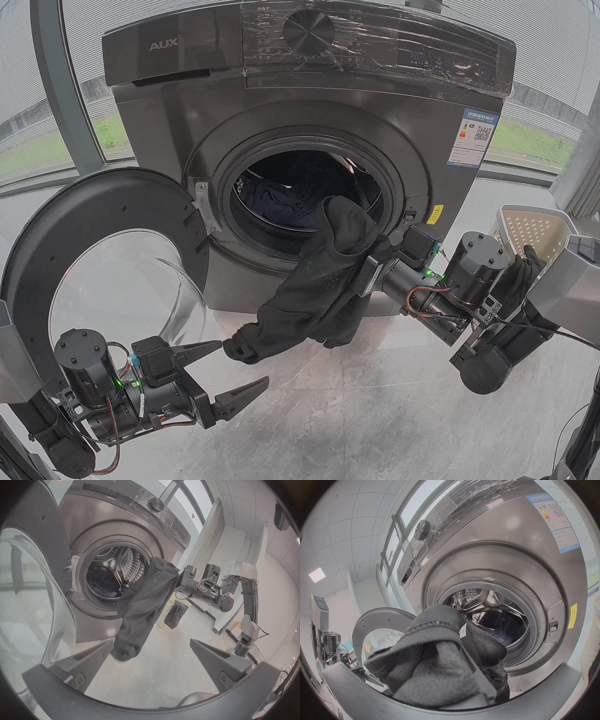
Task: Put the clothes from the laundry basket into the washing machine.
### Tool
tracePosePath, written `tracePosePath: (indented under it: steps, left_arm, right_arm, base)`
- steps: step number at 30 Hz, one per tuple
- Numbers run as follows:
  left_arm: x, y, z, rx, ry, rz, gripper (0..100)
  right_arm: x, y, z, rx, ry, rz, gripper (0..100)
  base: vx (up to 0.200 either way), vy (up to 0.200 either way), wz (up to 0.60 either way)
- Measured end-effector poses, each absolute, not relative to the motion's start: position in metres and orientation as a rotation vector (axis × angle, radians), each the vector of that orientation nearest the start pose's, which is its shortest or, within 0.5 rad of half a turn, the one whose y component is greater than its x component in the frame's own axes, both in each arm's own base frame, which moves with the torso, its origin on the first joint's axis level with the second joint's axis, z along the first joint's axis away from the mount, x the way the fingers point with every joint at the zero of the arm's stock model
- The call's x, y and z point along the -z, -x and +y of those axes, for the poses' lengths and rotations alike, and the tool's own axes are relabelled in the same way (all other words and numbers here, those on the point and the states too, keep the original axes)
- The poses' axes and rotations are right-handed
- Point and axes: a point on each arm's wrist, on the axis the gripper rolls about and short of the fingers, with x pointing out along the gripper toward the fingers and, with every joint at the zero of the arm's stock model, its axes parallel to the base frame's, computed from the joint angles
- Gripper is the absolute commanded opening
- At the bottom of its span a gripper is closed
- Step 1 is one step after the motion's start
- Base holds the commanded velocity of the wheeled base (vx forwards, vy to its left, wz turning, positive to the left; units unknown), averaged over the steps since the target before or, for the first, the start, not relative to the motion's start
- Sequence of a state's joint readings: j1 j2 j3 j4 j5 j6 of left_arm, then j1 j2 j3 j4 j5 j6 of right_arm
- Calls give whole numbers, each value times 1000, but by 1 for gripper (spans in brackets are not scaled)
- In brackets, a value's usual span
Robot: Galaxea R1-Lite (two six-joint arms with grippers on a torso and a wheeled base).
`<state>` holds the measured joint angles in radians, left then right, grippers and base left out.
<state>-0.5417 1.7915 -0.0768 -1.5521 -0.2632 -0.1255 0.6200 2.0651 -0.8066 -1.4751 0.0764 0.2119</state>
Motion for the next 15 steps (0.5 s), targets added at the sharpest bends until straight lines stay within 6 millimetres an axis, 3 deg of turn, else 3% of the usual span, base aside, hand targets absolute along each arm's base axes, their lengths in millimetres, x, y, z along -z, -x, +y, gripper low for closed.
tracePosePath:
  steps: [15]
  left_arm:
    - [-96,-184,-120,801,95,195,100]
  right_arm:
    - [-151,-300,218,-698,-287,-162,0]
  base:
    - [0,0,0]
